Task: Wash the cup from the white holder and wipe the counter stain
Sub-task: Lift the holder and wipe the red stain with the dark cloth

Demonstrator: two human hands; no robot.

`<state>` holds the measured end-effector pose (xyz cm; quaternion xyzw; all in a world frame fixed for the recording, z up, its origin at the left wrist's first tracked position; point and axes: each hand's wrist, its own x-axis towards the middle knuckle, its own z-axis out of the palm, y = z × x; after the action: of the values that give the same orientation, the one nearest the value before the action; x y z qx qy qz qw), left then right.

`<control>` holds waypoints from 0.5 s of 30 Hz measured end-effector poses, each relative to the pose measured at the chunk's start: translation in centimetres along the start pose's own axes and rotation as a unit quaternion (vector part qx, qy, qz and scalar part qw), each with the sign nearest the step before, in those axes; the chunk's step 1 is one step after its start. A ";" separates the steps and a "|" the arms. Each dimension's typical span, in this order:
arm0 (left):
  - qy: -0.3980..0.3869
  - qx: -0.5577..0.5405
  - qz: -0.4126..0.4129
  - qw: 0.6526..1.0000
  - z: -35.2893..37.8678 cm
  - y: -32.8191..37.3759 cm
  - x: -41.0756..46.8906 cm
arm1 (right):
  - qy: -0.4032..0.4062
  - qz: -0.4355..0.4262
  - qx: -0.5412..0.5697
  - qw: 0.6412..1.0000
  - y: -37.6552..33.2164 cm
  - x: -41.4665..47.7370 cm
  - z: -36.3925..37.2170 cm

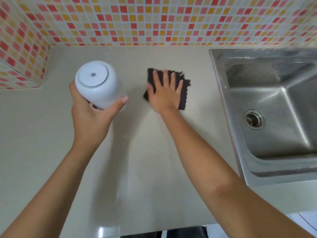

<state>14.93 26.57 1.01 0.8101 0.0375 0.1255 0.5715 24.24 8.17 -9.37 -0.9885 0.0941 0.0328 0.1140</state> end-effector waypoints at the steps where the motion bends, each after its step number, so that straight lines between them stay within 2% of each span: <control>1: 0.005 -0.005 -0.004 1.000 0.5 0.0 0.1 | 0.011 -0.059 -0.007 0.998 -0.5 -2.9 0.2; 3: 0.006 -0.011 -0.015 1.000 1.6 0.0 0.4 | 0.004 -0.176 -0.029 0.984 0.8 -8.7 0.5; 4: 0.004 -0.014 -0.018 1.000 2.1 -0.2 0.4 | 0.000 -0.200 -0.040 0.979 2.5 -10.0 0.4; 6: -0.006 -0.014 -0.025 1.000 3.0 -0.5 0.2 | 0.024 -0.156 -0.050 0.986 7.1 -8.0 -0.6; 8: -0.023 -0.008 -0.037 0.999 3.8 -1.0 -0.4 | 0.055 -0.044 -0.064 0.995 11.6 -3.7 -1.9; 10: -0.041 -0.004 -0.047 0.998 4.3 -1.5 -1.2 | 0.036 0.017 -0.075 0.996 14.4 -0.7 -3.1; 12: -0.054 -0.003 -0.052 0.997 5.1 -2.1 -1.9 | 0.037 0.019 -0.076 0.996 14.7 -1.1 -2.8; 15: -0.069 -0.003 -0.057 0.996 6.7 -2.3 -2.7 | 0.016 0.002 -0.057 0.998 13.5 -6.8 -2.2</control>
<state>14.19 20.67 -3.65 0.8118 0.0434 0.0366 0.5812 15.05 -3.99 -9.63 -0.9936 0.0954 0.0223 0.0558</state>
